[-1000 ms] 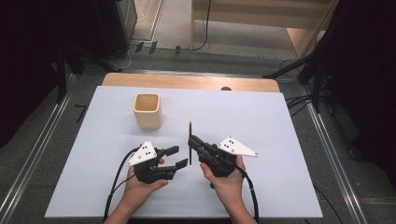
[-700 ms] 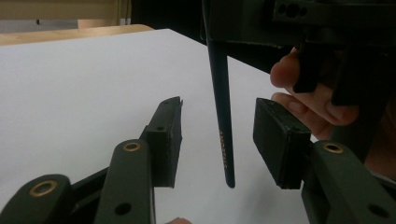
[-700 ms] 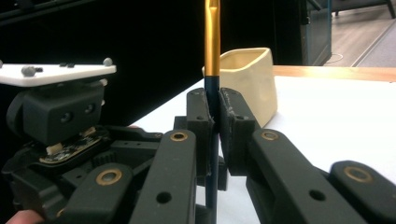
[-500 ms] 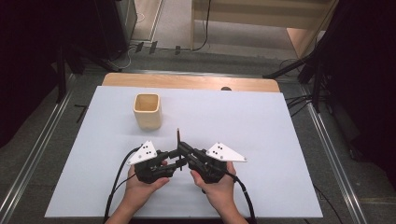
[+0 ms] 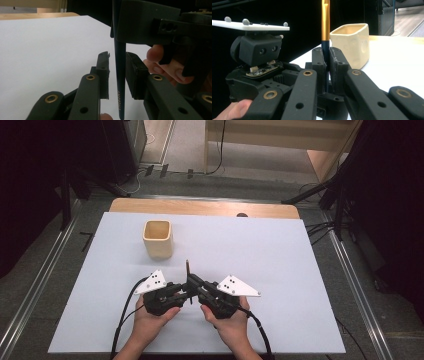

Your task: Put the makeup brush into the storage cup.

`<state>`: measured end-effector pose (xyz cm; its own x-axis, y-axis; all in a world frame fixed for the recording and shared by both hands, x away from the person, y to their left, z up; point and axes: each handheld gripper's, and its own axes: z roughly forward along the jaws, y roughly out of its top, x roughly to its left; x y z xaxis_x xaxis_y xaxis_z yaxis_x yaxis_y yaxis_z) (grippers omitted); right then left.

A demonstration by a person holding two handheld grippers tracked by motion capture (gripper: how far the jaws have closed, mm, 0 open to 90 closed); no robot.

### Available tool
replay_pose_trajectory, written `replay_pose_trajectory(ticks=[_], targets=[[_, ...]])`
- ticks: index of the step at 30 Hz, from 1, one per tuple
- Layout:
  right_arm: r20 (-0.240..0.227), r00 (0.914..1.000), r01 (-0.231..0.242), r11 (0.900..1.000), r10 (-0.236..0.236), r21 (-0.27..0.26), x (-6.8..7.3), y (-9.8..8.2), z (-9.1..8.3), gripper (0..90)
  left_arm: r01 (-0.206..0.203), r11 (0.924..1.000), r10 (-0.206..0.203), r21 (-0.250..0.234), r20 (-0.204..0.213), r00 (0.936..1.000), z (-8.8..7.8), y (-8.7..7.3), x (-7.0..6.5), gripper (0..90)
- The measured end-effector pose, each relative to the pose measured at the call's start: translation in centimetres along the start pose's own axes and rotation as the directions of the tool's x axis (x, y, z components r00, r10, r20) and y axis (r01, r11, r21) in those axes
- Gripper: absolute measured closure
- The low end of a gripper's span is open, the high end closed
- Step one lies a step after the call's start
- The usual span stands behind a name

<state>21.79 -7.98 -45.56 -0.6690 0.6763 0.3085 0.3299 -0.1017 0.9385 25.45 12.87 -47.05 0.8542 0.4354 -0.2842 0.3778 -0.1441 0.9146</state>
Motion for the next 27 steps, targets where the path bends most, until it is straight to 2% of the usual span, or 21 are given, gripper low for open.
replay_pose_trajectory(ticks=[5,9,10,11,13,14,16,19,21,22,24,27], targets=[[0.003,0.9999,-0.012,1.0,0.012,0.002,0.0,0.0,0.0,84.4,0.004,1.0,-0.004,-0.001,0.005,1.0,-0.2,0.1,0.1,84.3],[0.008,0.9997,-0.021,1.0,0.021,0.008,-0.1,0.0,0.0,83.9,0.002,0.9999,-0.002,0.014,0.003,1.0,-0.1,0.1,0.2,84.9],[0.014,0.9992,-0.037,0.999,0.037,0.016,-0.1,0.0,-0.1,80.4,-0.001,0.9999,0.001,0.016,0.001,1.0,-0.1,0.1,0.2,85.0],[0.035,0.9969,-0.071,0.997,0.071,0.01,-0.1,0.3,-0.2,65.5,-0.005,0.9998,0.005,0.019,-0.001,1.0,-0.1,0.0,0.1,85.0],[0.042,0.9963,-0.076,0.997,0.076,0.006,-0.1,0.4,-0.3,63.3,-0.026,0.999,0.026,0.035,-0.008,0.9996,0.0,-0.1,0.0,85.1],[0.052,0.9942,-0.095,0.995,0.094,0.009,-0.2,0.7,-0.4,61.1,-0.037,0.9984,0.037,0.042,-0.01,0.9993,0.1,-0.1,-0.1,85.1],[0.042,0.9921,-0.119,0.993,0.118,0.02,-0.4,1.1,-0.4,60.5,-0.056,0.997,0.057,0.053,-0.011,0.9983,0.4,-0.3,-0.4,85.1],[0.017,0.9861,-0.166,0.985,0.165,0.05,-0.6,1.3,-0.4,67.6,-0.098,0.9917,0.1,0.083,-0.015,0.9949,1.0,-0.5,-1.1,85.1],[0.025,0.9835,-0.18,0.981,0.179,0.075,-0.7,1.3,-0.4,79.2,-0.121,0.9878,0.123,0.098,-0.018,0.9922,1.2,-0.6,-1.4,85.1],[0.031,0.9829,-0.184,0.979,0.182,0.087,-0.7,1.3,-0.4,82.3,-0.119,0.988,0.122,0.098,-0.018,0.9924,1.2,-0.6,-1.4,85.0],[0.052,0.9866,-0.159,0.983,0.155,0.087,-0.7,1.3,-0.5,84.1,-0.11,0.9896,0.111,0.093,-0.01,0.9938,1.1,-0.6,-1.3,84.3],[0.052,0.9875,-0.153,0.984,0.149,0.086,-0.7,1.3,-0.5,84.2,-0.084,0.994,0.085,0.069,-0.002,0.9964,0.9,-0.4,-1.2,69.8]])
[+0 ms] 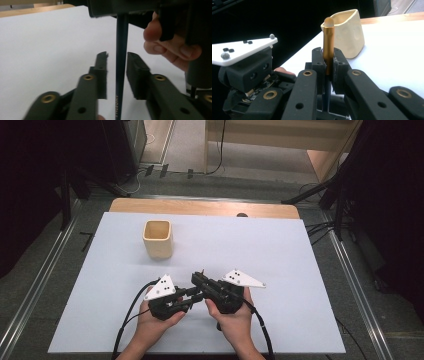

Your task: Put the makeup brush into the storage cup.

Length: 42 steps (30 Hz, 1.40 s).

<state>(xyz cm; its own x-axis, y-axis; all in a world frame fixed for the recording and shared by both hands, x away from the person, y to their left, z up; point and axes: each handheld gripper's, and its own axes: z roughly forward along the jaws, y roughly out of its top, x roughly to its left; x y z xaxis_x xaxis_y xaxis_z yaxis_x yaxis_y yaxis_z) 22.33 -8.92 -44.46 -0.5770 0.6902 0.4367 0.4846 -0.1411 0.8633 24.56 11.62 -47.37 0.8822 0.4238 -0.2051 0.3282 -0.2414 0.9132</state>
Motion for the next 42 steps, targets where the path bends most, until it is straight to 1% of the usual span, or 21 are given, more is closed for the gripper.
replay_pose_trajectory(ticks=[2,3,4,6,7,8,11,12,13,15,17,18,20,21,23,25,28,31,34,39,42], targets=[[-0.001,0.9995,0.033,0.999,-0.033,-0.002,0.4,-0.3,0.2,84.2,0.006,0.9999,-0.006,-0.013,-0.001,1.0,-0.1,0.1,0.0,68.5],[-0.001,0.9995,0.033,0.999,-0.033,-0.002,0.4,-0.3,0.2,84.2,0.011,0.9998,-0.011,-0.019,-0.005,0.9999,-0.1,0.2,0.0,68.5],[0.0,0.9982,0.06,0.998,-0.06,0.0,0.8,-0.5,0.4,84.3,0.018,0.9995,-0.019,-0.024,-0.004,0.9998,-0.2,0.2,0.1,72.7],[0.001,0.9979,0.065,0.998,-0.065,-0.001,0.9,-0.5,0.5,84.2,0.033,0.999,-0.033,-0.028,-0.005,0.9994,-0.3,0.3,0.2,74.7],[0.0,0.997,0.077,0.997,-0.077,-0.004,1.0,-0.6,0.5,84.3,0.036,0.999,-0.036,-0.028,0.0,0.9994,-0.4,0.3,0.2,79.1],[0.002,0.9964,0.085,0.996,-0.085,-0.008,1.1,-0.7,0.7,84.2,0.035,0.999,-0.035,-0.027,0.005,0.9994,-0.4,0.3,0.2,82.7],[-0.001,0.9963,0.086,0.996,-0.086,-0.002,1.0,-0.6,0.7,82.9,0.017,0.9997,-0.016,-0.018,0.002,0.9999,-0.3,0.3,0.1,83.8],[0.005,0.9951,0.099,0.995,-0.099,-0.024,0.8,-0.6,0.6,68.4,0.02,0.9996,-0.02,-0.017,0.004,0.9998,-0.3,0.3,0.1,84.0],[0.005,0.9951,0.099,0.995,-0.099,-0.024,0.8,-0.6,0.6,68.4,0.024,0.9996,-0.024,-0.017,0.002,0.9997,-0.3,0.3,0.2,84.0],[0.041,0.9861,0.164,0.983,-0.161,-0.082,0.6,-0.3,0.4,51.8,0.021,0.9997,-0.021,-0.011,-0.005,0.9998,-0.5,0.3,0.4,84.1],[0.058,0.9778,0.207,0.971,-0.201,-0.123,0.2,0.0,-0.1,43.2,0.024,0.9996,-0.024,-0.014,-0.017,0.9996,-0.7,0.2,0.7,84.1],[0.086,0.972,0.228,0.967,-0.219,-0.113,-0.2,0.4,-0.9,34.9,0.022,0.9996,-0.022,-0.016,-0.021,0.9995,-0.9,0.2,0.9,84.1],[0.096,0.9692,0.236,0.966,-0.227,-0.104,-0.4,0.6,-1.2,31.5,0.025,0.9995,-0.025,-0.021,-0.034,0.9991,-1.2,0.2,1.2,84.1],[0.112,0.9655,0.245,0.966,-0.235,-0.078,-0.9,0.8,-1.6,23.7,0.026,0.9994,-0.027,-0.023,-0.035,0.999,-1.3,0.2,1.2,84.1],[0.128,0.9596,0.26,0.963,-0.25,-0.065,-1.5,1.1,-2.1,13.3,0.026,0.9992,-0.027,-0.029,-0.043,0.9987,-1.6,0.2,1.5,84.1],[0.115,0.9537,0.286,0.957,-0.278,-0.058,-2.4,1.1,-2.9,1.7,0.027,0.999,-0.029,-0.037,-0.048,0.9984,-1.8,0.2,1.6,84.1],[0.12,0.9492,0.3,0.952,-0.291,-0.063,-3.6,1.2,-3.8,0.0,0.026,0.9987,-0.029,-0.045,-0.061,0.9977,-2.2,0.3,1.9,84.2],[0.158,0.9391,0.317,0.946,-0.305,-0.059,-4.8,1.0,-4.8,0.0,0.043,0.9972,-0.047,-0.061,-0.058,0.9972,-2.5,0.4,2.2,84.1],[0.185,0.9382,0.306,0.951,-0.293,-0.049,-6.2,0.7,-5.7,0.0,0.039,0.9969,-0.044,-0.068,-0.065,0.997,-2.8,0.5,2.2,84.2],[0.232,0.9287,0.304,0.952,-0.289,-0.028,-8.5,0.0,-7.4,0.0,0.044,0.996,-0.05,-0.078,-0.086,0.995,-3.4,0.6,2.7,84.2],[0.244,0.9245,0.305,0.952,-0.293,-0.015,-9.4,-0.4,-8.2,0.0,0.044,0.995,-0.053,-0.089,-0.106,0.9929,-3.8,0.8,3.1,84.2]])
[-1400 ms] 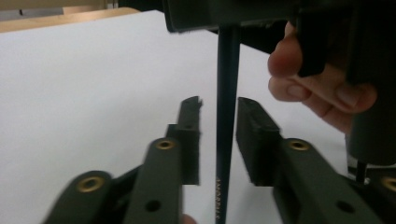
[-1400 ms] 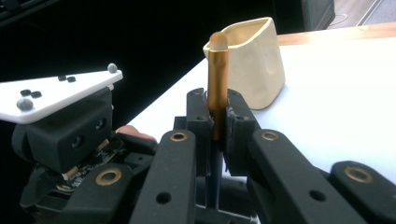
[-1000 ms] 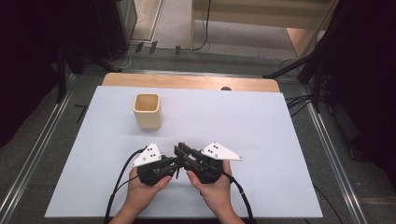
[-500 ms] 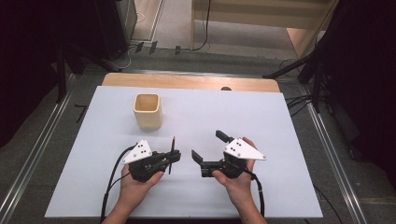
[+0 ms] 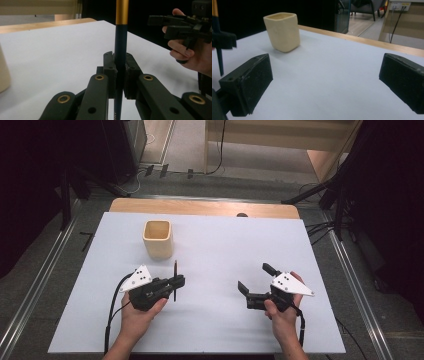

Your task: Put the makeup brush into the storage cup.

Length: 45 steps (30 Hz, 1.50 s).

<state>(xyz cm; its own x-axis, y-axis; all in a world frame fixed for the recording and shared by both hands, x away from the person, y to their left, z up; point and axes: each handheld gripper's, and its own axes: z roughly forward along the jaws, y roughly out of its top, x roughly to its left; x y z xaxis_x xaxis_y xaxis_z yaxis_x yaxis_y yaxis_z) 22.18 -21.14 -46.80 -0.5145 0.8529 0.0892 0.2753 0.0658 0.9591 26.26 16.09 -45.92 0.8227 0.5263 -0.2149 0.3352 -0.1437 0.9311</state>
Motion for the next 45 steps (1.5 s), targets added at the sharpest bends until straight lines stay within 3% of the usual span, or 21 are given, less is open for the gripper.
replay_pose_trajectory(ticks=[4,8,12,17,27,35,45], targets=[[0.017,0.9998,-0.003,1.0,0.003,0.008,-1.4,-0.8,-1.1,0.0,0.003,0.9998,-0.003,-0.02,-0.021,0.9998,-0.5,0.5,0.5,84.2],[0.035,0.9994,0.0,1.0,0.0,0.007,-2.6,-1.6,-2.0,6.9,-0.002,0.9995,0.0,-0.031,-0.046,0.999,-1.1,1.2,1.1,84.2],[0.06,0.9982,0.005,1.0,-0.007,0.028,-3.6,-2.5,-2.7,6.8,-0.013,0.9992,0.01,-0.038,-0.07,0.9975,-1.5,2.1,1.6,84.2],[0.056,0.9984,-0.01,0.999,0.008,0.03,-4.4,-3.1,-3.7,3.4,-0.004,0.9983,-0.002,-0.058,-0.09,0.9959,-2.1,3.0,2.5,84.2],[0.081,0.9967,-0.007,0.999,0.004,0.038,-5.0,-3.7,-5.1,0.0,-0.009,0.9965,-0.001,-0.083,-0.12,0.9928,-2.6,5.2,3.8,84.2],[0.088,0.9959,-0.023,0.999,0.02,0.034,-5.3,-4.0,-5.2,0.0,-0.004,0.994,-0.01,-0.109,-0.13,0.9914,-2.7,6.4,4.6,84.2],[0.081,0.9962,-0.036,0.999,0.033,0.039,-5.6,-4.2,-5.2,0.0,-0.025,0.9932,0.007,-0.113,-0.157,0.9876,-2.4,8.3,5.7,84.2]])
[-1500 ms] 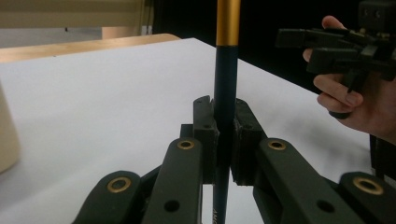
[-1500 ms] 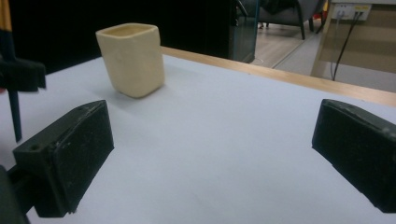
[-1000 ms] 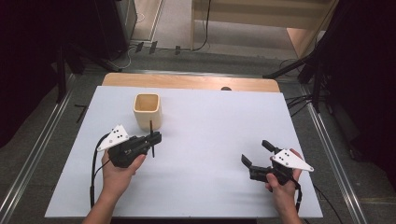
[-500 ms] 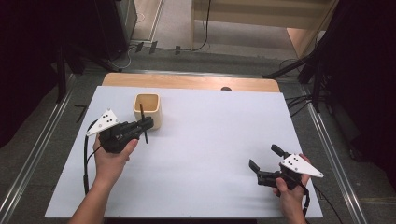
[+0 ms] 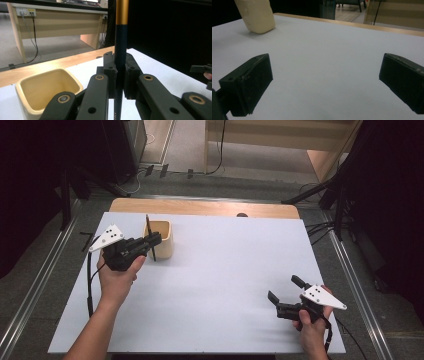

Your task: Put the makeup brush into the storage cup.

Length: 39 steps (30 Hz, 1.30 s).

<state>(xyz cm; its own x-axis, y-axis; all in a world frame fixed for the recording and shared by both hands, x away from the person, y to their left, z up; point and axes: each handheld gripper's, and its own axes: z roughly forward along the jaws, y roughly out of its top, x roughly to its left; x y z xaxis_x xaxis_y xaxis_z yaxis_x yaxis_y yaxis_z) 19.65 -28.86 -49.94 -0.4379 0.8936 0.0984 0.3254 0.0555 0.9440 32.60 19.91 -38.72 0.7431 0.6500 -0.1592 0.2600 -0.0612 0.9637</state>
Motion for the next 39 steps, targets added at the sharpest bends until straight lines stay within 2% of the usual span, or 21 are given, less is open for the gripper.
replay_pose_trajectory(ticks=[6,13,22,29,39], targets=[[-0.007,1.0,0.0,1.0,0.0,-0.004,0.0,0.0,0.0,0.0,0.007,0.9999,-0.007,-0.01,-0.007,1.0,0.2,1.0,0.7,84.2],[-0.011,0.9998,0.017,1.0,-0.017,0.008,0.2,-0.1,0.2,0.0,-0.005,0.9999,0.005,-0.011,-0.028,0.9996,0.8,2.0,1.3,84.2],[-0.021,0.9998,-0.003,1.0,0.003,0.006,0.1,-0.2,0.2,0.0,-0.011,0.9998,0.01,-0.018,-0.049,0.9987,1.5,2.5,2.0,84.2],[-0.018,0.9998,0.001,1.0,-0.001,0.013,0.2,-0.2,0.4,0.0,-0.015,0.9993,0.013,-0.033,-0.061,0.998,1.9,3.4,2.5,84.2],[-0.016,0.9999,0.001,1.0,-0.001,0.014,0.1,-0.3,0.4,0.0,-0.01,0.999,0.006,-0.044,-0.088,0.9961,3.1,3.0,3.6,84.1]])
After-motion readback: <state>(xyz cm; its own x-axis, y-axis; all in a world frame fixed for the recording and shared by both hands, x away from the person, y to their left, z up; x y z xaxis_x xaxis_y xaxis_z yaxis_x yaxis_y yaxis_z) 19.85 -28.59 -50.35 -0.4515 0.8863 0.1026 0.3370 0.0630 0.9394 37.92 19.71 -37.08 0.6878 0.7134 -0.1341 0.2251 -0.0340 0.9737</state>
